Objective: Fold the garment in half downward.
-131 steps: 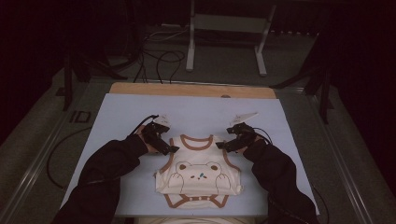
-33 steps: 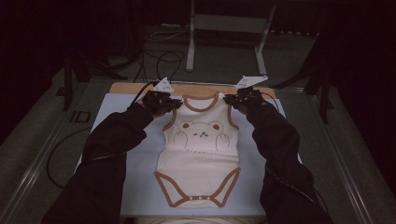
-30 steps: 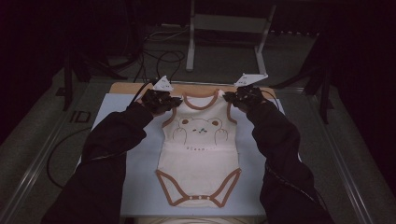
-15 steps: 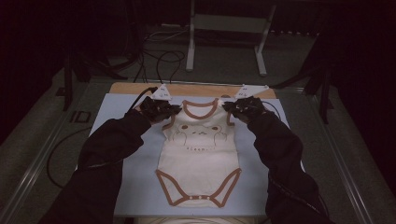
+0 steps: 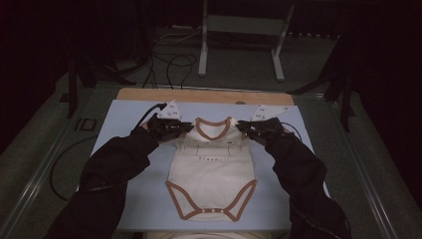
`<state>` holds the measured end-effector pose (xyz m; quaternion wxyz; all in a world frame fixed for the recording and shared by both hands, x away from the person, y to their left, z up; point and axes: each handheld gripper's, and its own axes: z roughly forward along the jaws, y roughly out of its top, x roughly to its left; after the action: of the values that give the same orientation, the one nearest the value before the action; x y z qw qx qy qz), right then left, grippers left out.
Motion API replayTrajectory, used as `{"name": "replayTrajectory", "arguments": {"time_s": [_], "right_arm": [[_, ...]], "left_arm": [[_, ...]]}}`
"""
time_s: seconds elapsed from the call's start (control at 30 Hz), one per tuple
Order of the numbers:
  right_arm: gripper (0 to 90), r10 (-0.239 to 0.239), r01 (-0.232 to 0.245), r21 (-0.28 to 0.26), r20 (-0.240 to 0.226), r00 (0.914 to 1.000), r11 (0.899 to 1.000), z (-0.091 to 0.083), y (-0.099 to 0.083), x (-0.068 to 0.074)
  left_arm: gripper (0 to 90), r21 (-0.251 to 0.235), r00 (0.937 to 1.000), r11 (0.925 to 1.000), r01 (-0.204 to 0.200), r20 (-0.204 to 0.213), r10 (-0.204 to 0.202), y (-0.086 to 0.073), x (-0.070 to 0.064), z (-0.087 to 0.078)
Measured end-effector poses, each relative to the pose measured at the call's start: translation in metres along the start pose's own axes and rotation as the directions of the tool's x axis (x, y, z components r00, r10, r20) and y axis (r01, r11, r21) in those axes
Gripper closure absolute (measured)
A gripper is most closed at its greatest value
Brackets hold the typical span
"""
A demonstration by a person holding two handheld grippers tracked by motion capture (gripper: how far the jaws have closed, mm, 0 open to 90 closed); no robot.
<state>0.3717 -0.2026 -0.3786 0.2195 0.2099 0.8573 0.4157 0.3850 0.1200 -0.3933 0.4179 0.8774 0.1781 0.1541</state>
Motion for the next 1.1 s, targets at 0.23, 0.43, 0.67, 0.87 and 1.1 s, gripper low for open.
{"name": "replayTrajectory", "arguments": {"time_s": [0.23,0.43,0.67,0.87,1.1], "right_arm": [[82.8,-0.003,0.003,-0.001,-0.016,0.9999,1.0,-0.009,-0.012,0.015],[82.8,0.005,-0.006,-0.014,-0.03,0.9995,1.0,-0.02,-0.023,0.027],[82.8,0.003,-0.003,-0.012,-0.059,0.9983,1.0,-0.027,-0.035,0.046],[82.8,0.02,-0.02,-0.001,-0.096,0.9951,1.0,-0.03,-0.049,0.06],[82.8,0.04,-0.04,0.006,-0.132,0.9904,0.999,-0.032,-0.065,0.077]], "left_arm": [[87.1,-0.003,0.9997,0.9999,-0.01,0.024,0.01,-0.007,-0.015,-0.003],[87.1,-0.003,0.9979,0.9991,-0.041,0.05,0.042,-0.011,-0.032,-0.006],[87.1,0.001,0.9951,0.9982,-0.061,0.078,0.06,-0.021,-0.052,-0.007],[87.0,0.016,0.993,0.9977,-0.066,0.099,0.064,-0.036,-0.067,-0.007],[86.9,0.02,0.9926,0.9981,-0.058,0.108,0.055,-0.053,-0.081,-0.006]]}}
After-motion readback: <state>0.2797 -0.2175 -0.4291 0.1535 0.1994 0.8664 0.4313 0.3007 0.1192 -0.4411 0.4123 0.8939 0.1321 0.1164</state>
